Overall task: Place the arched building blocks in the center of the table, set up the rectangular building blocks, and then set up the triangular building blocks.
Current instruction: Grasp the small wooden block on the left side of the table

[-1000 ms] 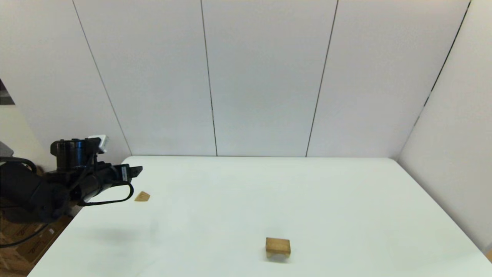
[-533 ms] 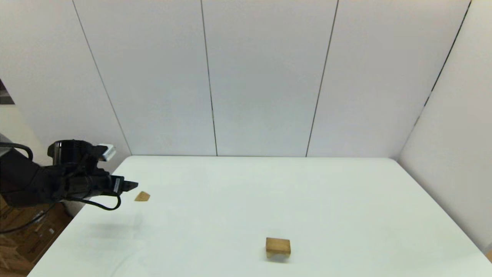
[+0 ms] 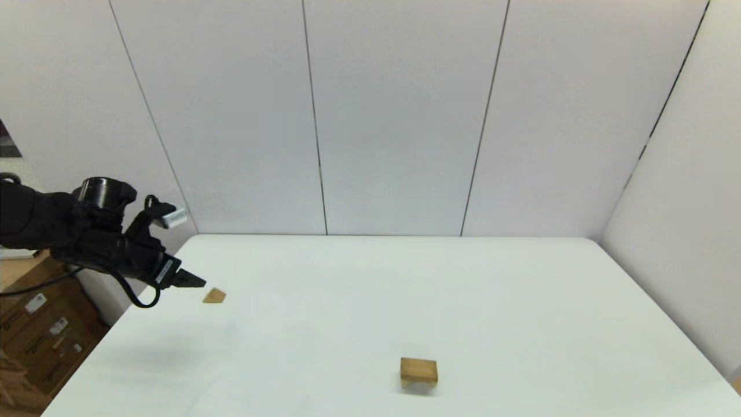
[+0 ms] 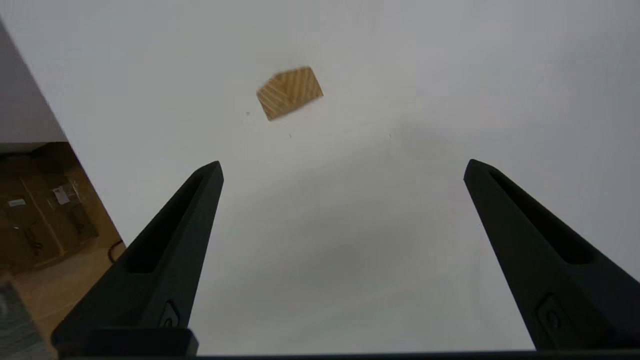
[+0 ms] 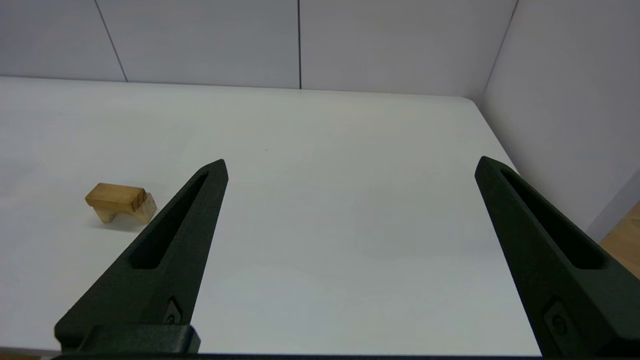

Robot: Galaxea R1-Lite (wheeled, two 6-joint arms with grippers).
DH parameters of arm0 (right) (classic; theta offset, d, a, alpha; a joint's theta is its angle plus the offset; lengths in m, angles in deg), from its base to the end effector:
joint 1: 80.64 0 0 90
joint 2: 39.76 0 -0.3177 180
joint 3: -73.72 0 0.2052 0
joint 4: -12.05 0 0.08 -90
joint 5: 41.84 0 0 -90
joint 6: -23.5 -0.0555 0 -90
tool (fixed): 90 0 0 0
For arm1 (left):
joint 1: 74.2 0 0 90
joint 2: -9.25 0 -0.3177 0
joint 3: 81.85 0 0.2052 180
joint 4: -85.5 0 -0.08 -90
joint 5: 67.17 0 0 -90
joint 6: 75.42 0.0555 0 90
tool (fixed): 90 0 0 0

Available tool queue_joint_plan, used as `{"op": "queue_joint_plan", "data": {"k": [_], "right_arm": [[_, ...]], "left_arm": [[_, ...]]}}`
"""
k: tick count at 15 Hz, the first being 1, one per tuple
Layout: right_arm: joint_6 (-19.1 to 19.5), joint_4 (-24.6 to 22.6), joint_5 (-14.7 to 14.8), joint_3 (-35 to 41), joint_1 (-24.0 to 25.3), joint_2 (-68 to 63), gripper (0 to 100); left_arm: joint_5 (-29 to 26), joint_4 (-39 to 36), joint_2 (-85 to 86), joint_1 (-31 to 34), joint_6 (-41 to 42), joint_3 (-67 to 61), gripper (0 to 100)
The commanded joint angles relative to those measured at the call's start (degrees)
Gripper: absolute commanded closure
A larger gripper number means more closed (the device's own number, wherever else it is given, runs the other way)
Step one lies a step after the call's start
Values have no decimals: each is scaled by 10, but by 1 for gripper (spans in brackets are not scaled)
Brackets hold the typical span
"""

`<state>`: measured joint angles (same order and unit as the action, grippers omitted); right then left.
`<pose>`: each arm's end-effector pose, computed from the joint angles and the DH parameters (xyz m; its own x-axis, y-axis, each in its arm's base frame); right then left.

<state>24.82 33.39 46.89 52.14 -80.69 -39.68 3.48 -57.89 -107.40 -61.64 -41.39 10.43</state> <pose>0.0085 0.0012 0.0761 0.9998 0.0213 0.0056 -0.0212 0.9995 -0.0232 0.3882 0.0677 0.0835 0.5188 -0.2239 -0.8251 0.4376 0.8986 0.0314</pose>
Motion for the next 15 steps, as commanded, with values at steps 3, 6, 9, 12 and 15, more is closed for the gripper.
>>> {"op": "queue_joint_plan", "data": {"k": [3, 6, 9, 12, 15], "right_arm": [[0, 0, -1, 1, 0, 0, 0], [0, 0, -1, 1, 0, 0, 0], [1, 0, -1, 1, 0, 0, 0], [0, 0, -1, 1, 0, 0, 0], [0, 0, -1, 1, 0, 0, 0]], "left_arm": [[-1, 21, -84, 8, 67, 86, 0], [-1, 30, -134, 19, 103, 156, 0], [-1, 113, -162, 21, 148, 230, 0], [-1, 182, -183, 19, 170, 289, 0], [-1, 207, -184, 11, 194, 284, 0]]}}
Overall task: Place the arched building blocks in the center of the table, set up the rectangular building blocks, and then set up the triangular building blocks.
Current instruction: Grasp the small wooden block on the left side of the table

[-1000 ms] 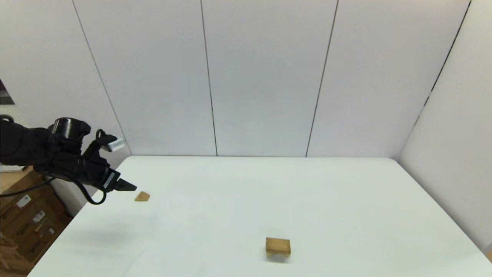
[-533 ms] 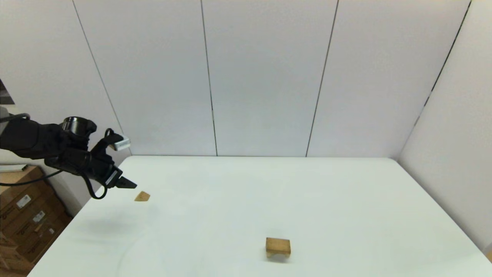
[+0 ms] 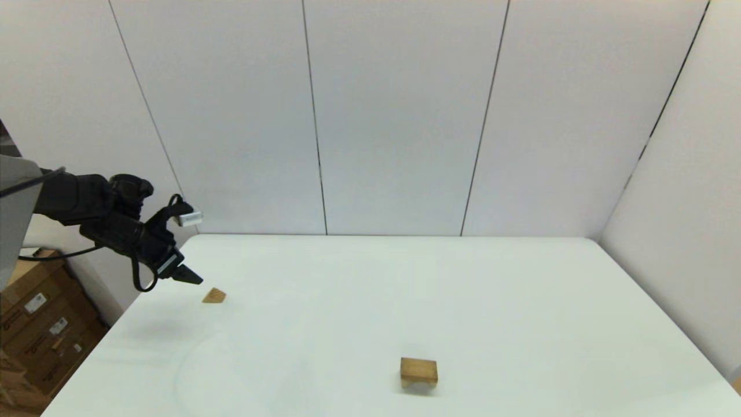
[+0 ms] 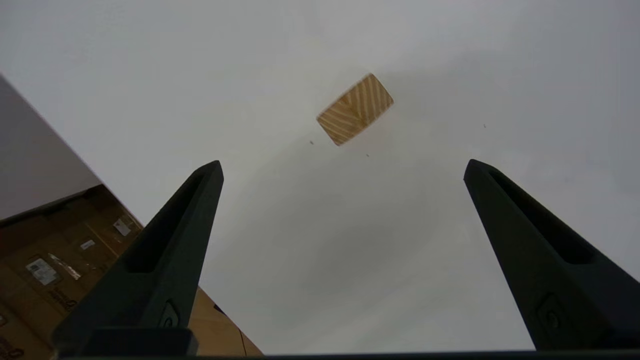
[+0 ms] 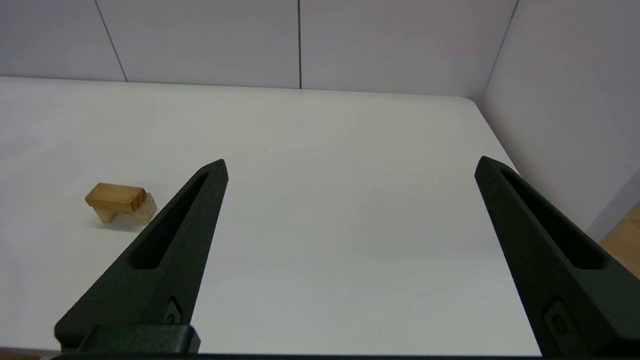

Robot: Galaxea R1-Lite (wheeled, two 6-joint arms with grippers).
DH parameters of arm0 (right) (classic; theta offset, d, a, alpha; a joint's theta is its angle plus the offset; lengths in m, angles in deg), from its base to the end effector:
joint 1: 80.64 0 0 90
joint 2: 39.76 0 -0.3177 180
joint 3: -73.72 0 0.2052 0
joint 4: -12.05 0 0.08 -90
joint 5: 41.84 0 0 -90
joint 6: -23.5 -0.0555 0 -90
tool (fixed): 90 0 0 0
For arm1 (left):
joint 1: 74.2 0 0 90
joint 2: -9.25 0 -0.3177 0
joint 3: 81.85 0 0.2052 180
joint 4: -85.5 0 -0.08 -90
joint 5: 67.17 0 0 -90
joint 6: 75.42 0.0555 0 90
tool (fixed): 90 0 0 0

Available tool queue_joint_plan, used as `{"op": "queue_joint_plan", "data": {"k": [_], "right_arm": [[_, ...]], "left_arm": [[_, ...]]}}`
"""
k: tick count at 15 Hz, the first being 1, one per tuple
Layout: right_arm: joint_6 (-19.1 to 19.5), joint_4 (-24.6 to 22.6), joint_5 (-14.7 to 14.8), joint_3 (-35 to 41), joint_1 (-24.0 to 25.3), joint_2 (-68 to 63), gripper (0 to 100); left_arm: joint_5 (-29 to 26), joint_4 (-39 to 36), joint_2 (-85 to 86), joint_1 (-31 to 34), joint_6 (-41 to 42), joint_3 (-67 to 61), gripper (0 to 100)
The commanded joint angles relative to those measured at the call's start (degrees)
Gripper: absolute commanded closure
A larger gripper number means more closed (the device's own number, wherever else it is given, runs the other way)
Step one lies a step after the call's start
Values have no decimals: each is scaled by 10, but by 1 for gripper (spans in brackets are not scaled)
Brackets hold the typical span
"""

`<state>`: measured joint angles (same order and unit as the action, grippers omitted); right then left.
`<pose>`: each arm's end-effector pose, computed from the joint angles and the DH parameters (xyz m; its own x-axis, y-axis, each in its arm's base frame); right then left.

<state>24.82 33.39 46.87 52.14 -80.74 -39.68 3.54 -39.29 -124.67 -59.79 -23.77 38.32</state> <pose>0.0085 0.0012 0.0761 0.9998 0.0208 0.0056 -0.0206 0.9995 -0.0232 0.4571 0.0985 0.0565 0.4104 -0.2356 -0.8809 0.6345 0.7677 0.0903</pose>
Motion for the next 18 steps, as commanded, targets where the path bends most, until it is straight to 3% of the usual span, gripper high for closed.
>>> {"op": "queue_joint_plan", "data": {"k": [1, 6, 8, 18], "right_arm": [[0, 0, 0, 1, 0, 0, 0], [0, 0, 0, 1, 0, 0, 0], [0, 0, 0, 1, 0, 0, 0], [1, 0, 0, 1, 0, 0, 0]], "left_arm": [[-1, 31, -12, -14, 26, 1, 0], [5, 32, -17, -31, 64, -9, 0], [43, 27, -28, -31, 79, -3, 0], [45, 27, -104, -30, 78, 84, 0]]}}
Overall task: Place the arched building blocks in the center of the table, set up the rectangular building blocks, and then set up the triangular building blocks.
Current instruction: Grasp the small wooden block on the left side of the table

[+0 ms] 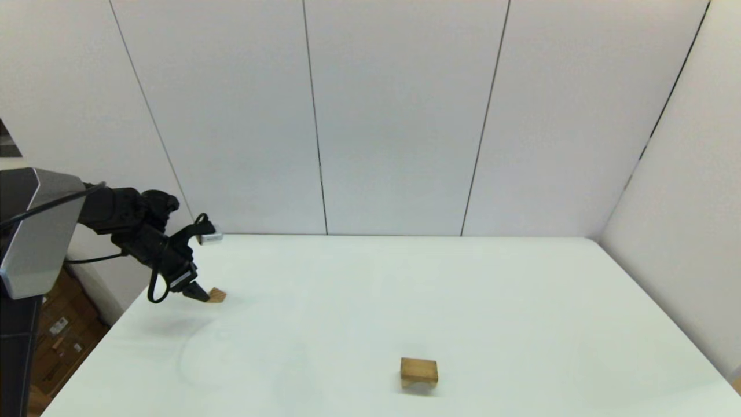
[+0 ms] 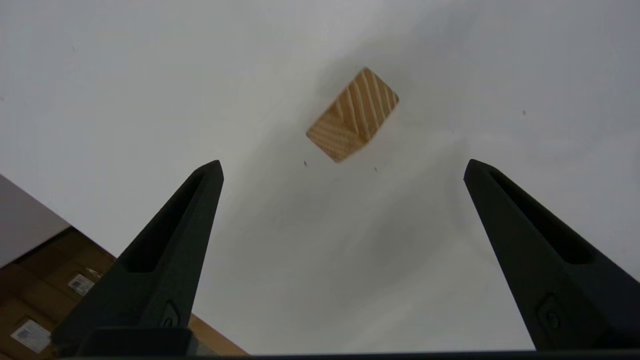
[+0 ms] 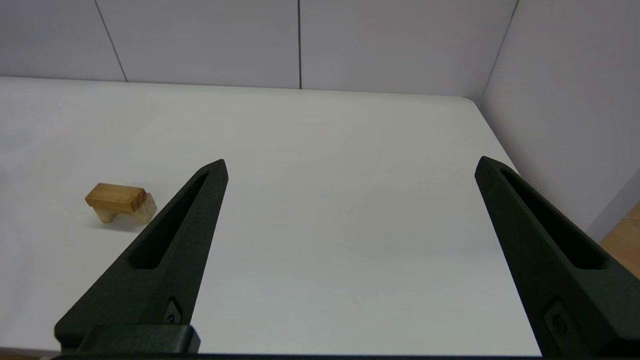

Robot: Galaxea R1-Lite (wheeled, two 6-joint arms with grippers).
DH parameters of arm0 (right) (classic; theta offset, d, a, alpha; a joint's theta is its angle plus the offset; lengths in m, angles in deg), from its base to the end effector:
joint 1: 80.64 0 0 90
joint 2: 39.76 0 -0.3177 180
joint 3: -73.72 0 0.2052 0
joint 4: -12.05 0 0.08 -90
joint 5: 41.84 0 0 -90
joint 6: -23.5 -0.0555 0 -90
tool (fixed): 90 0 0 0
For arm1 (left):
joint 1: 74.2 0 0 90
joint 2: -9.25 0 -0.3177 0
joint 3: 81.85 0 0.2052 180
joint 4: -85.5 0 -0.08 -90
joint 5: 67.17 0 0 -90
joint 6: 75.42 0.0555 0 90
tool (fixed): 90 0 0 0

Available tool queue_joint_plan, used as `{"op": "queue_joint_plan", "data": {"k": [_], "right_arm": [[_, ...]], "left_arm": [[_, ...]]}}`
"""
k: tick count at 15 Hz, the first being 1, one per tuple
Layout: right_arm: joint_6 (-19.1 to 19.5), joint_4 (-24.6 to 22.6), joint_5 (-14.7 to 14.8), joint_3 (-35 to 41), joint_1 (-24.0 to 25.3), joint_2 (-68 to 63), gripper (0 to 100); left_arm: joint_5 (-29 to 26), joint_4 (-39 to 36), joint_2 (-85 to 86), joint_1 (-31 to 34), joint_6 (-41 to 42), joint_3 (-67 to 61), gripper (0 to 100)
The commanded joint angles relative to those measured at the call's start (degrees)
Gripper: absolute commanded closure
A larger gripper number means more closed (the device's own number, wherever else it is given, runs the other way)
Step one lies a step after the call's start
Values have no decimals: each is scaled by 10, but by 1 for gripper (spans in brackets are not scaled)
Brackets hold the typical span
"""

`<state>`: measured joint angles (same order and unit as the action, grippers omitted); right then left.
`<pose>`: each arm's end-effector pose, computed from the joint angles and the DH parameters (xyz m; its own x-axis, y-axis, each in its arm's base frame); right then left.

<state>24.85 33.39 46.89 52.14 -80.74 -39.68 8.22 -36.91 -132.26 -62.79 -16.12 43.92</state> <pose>0.0085 0.0012 0.0761 0.9998 0.0204 0.0056 -0.0203 0.9995 -0.0237 0.4777 0.0821 0.0140 0.3220 -0.1923 -0.9270 0.7459 0.6545 0.1233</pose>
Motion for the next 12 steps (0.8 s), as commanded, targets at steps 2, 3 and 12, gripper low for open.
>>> {"op": "queue_joint_plan", "data": {"k": [2, 3, 12], "right_arm": [[1, 0, -1, 1, 0, 0, 0], [1, 0, -1, 1, 0, 0, 0], [1, 0, -1, 1, 0, 0, 0]], "left_arm": [[-2, 4, -31, -1, 1, 32, 0], [-2, 5, -31, -2, 1, 31, 0], [-5, 9, -36, -11, 3, 25, 0]]}}
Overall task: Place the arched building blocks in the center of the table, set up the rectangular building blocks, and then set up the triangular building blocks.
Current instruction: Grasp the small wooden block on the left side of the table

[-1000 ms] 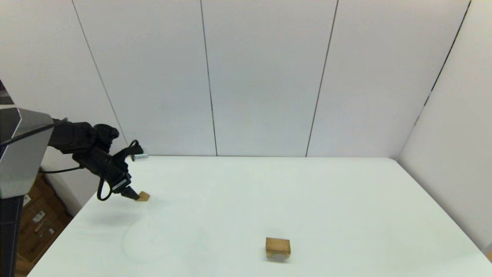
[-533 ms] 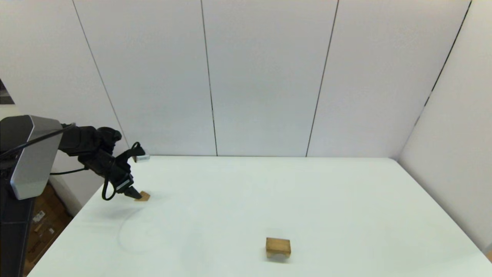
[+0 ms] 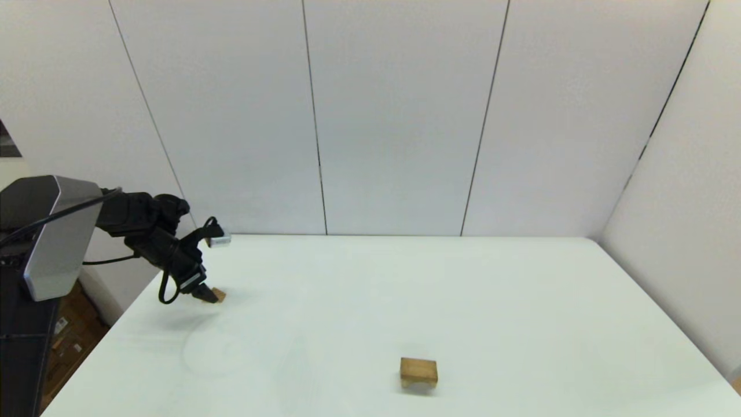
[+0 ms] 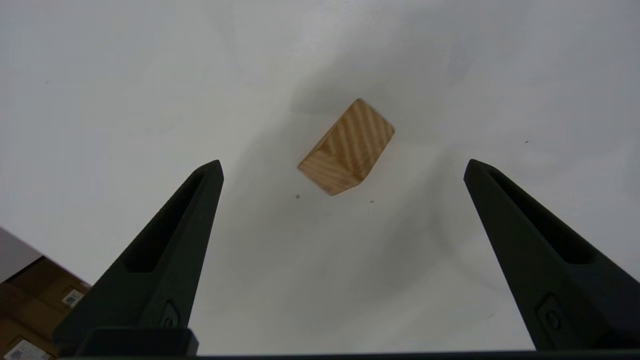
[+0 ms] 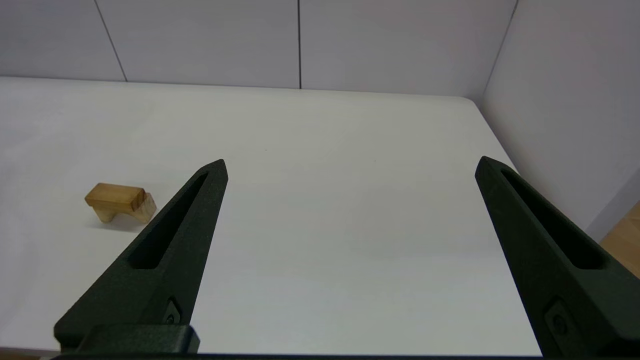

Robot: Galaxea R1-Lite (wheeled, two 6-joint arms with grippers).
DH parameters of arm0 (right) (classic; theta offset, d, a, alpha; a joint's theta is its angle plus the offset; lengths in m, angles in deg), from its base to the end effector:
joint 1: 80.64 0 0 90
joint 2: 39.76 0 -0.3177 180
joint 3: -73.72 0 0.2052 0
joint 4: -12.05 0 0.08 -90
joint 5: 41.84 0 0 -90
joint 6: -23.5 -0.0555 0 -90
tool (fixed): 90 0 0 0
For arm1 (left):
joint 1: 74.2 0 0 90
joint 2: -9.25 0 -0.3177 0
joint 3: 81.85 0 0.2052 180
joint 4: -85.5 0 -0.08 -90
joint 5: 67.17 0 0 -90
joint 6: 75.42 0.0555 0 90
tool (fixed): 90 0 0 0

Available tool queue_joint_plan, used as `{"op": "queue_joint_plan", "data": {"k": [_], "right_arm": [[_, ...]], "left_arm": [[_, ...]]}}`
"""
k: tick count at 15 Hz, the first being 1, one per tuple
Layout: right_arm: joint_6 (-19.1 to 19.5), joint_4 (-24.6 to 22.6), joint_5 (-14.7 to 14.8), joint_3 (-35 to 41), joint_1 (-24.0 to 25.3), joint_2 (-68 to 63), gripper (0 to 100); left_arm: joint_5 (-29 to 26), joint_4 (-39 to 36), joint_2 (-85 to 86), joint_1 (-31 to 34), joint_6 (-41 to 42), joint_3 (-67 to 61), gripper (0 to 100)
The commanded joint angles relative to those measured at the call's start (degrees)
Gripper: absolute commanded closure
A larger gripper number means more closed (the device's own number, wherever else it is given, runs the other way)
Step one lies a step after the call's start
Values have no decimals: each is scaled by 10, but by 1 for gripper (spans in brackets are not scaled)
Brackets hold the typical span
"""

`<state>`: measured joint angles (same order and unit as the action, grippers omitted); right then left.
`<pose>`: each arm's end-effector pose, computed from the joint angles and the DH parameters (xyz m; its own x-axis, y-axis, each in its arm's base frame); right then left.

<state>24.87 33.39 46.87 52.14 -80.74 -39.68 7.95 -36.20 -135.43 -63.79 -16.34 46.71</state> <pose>0.0085 0.0012 0.0761 0.9998 0.0208 0.0056 -0.0206 0.9995 -0.0240 0.4867 0.0749 -0.0020 0.3017 -0.2057 -0.9310 0.7579 0.6442 0.1033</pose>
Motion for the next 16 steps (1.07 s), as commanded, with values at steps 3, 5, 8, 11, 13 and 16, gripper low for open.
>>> {"op": "queue_joint_plan", "data": {"k": [3, 5, 8, 11, 13, 16], "right_arm": [[0, 0, 0, 1, 0, 0, 0], [0, 0, 0, 1, 0, 0, 0], [0, 0, 0, 1, 0, 0, 0], [0, 0, 0, 1, 0, 0, 0], [0, 0, 0, 1, 0, 0, 0], [0, 0, 0, 1, 0, 0, 0]], "left_arm": [[-4, 3, -6, -5, 8, -7, 0], [-5, 3, -10, -5, 21, -10, 0], [-25, 3, -10, -5, 40, -11, 0], [-49, 24, -8, -3, 59, -8, 0], [-49, 23, -8, -4, 62, 0, 0], [-48, 27, -7, -3, 73, 18, 0]]}}
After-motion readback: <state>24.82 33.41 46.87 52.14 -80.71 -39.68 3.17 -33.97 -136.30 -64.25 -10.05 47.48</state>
